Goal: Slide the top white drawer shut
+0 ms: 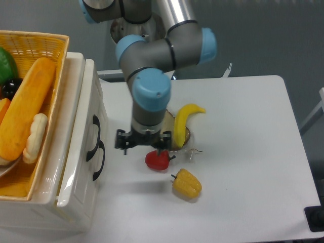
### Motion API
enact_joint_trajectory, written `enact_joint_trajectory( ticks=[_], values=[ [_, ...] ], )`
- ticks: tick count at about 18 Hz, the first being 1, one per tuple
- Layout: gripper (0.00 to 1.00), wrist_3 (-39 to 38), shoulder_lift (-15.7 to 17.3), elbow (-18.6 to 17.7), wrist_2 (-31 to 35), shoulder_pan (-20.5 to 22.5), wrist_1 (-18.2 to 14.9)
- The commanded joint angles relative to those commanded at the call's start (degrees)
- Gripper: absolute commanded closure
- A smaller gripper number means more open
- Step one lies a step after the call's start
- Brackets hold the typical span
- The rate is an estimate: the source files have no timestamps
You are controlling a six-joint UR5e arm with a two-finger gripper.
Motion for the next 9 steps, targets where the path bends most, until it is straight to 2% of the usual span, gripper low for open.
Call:
enact_joint_trajectory(
  ticks=[3, 7, 9],
  values=[
    [0.0, 9.3, 1.5, 0.6, 0.7, 4.5, -0.2],
    [0.0, 32.1, 4.1, 0.5, 5.9, 8.7, -0.3],
    [0.0, 39.6, 5.6, 0.1, 6.3, 11.1, -0.3]
  ],
)
